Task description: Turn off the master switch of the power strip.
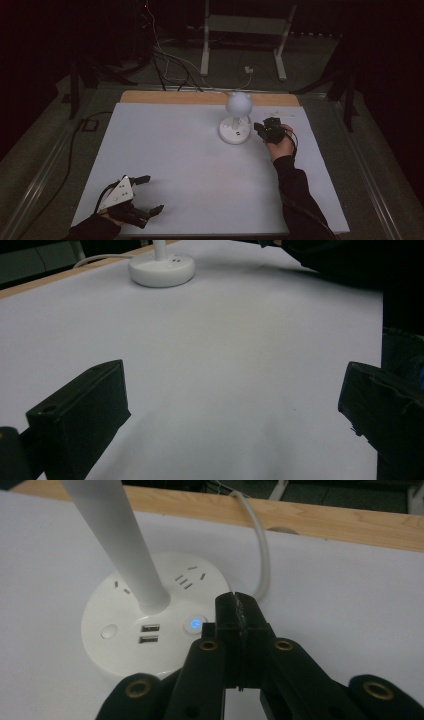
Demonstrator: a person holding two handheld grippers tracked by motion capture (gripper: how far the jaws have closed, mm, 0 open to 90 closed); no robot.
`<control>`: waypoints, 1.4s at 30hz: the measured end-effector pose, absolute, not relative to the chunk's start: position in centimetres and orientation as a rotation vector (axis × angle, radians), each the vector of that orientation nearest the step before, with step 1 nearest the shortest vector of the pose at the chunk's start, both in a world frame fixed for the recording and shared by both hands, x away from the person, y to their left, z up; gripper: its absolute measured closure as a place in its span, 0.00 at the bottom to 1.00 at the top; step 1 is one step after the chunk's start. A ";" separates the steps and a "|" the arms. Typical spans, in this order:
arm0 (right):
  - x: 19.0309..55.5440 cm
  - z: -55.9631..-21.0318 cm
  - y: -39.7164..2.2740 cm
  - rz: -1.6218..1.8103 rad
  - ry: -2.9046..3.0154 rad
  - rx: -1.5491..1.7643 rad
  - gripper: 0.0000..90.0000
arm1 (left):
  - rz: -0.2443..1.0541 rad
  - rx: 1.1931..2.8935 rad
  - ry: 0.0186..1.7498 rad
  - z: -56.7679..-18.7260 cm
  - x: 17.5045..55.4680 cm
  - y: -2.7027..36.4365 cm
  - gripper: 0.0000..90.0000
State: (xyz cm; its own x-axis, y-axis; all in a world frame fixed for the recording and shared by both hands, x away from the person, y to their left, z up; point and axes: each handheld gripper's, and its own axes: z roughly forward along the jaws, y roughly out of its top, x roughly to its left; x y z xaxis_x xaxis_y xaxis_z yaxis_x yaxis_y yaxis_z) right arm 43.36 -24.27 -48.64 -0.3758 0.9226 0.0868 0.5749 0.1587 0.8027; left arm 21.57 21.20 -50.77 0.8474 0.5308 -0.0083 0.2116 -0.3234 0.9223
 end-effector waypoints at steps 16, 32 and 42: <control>44.2 -49.8 -23.1 1.073 2.012 1.449 1.00 | 0.356 1.907 0.550 -50.8 21.5 21.2 0.00; 44.8 -50.8 -21.9 1.091 2.024 1.438 1.00 | 0.356 1.909 0.551 -50.8 21.6 21.2 0.00; 44.8 -50.8 -21.6 1.081 2.031 1.420 1.00 | 0.353 1.909 0.550 -50.8 21.5 21.2 0.00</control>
State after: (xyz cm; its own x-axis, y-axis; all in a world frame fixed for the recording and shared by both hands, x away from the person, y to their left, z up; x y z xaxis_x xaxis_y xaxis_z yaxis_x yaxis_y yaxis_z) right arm 44.81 -21.60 -50.82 -0.3803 0.9213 0.0816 0.5822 0.1699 0.7951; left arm 21.54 21.16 -50.81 0.8495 0.5275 -0.0088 0.2117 -0.3256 0.9215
